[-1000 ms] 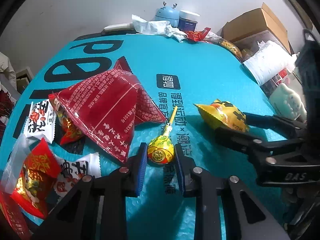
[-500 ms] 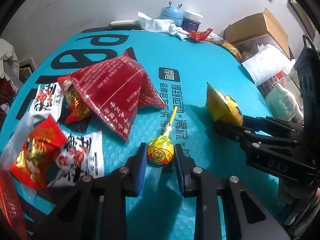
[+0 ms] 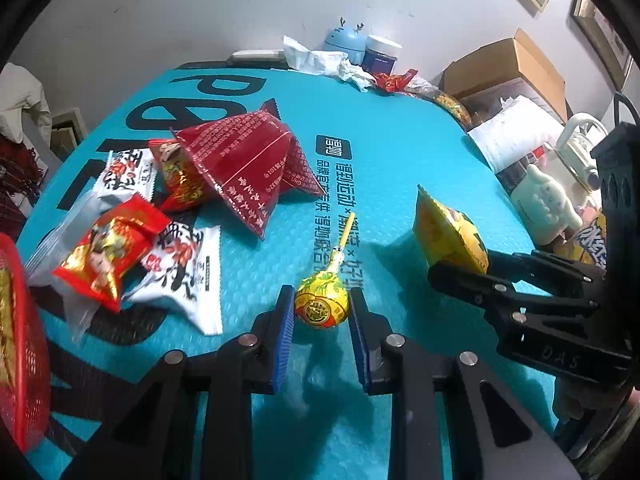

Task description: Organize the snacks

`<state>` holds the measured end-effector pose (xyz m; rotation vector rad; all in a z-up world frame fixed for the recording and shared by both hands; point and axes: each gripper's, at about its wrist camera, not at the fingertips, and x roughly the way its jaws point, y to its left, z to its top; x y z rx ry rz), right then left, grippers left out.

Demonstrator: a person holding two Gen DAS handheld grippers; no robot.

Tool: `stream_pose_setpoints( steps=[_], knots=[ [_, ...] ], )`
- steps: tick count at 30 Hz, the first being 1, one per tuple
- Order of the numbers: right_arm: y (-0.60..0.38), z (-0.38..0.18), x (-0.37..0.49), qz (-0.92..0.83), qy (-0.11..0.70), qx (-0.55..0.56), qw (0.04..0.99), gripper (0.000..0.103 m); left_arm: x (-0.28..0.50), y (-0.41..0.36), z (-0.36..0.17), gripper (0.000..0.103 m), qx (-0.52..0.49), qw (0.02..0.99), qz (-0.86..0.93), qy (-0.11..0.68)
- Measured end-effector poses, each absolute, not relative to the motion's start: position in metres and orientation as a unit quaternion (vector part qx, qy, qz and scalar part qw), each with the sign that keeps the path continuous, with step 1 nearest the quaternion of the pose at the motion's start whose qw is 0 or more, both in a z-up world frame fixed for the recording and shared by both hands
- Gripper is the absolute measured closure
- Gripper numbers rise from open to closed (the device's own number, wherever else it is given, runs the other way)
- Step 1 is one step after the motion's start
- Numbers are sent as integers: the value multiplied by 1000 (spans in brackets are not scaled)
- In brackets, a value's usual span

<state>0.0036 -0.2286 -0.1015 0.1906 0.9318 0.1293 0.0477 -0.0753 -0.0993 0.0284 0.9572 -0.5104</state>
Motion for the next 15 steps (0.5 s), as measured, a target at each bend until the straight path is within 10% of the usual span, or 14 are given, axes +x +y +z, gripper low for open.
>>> stream_pose_setpoints(
  steps=[15],
  knots=[
    [-196, -94, -39, 114, 442, 92, 885, 59, 4, -46, -76, 77, -13, 878, -225, 422]
  ],
)
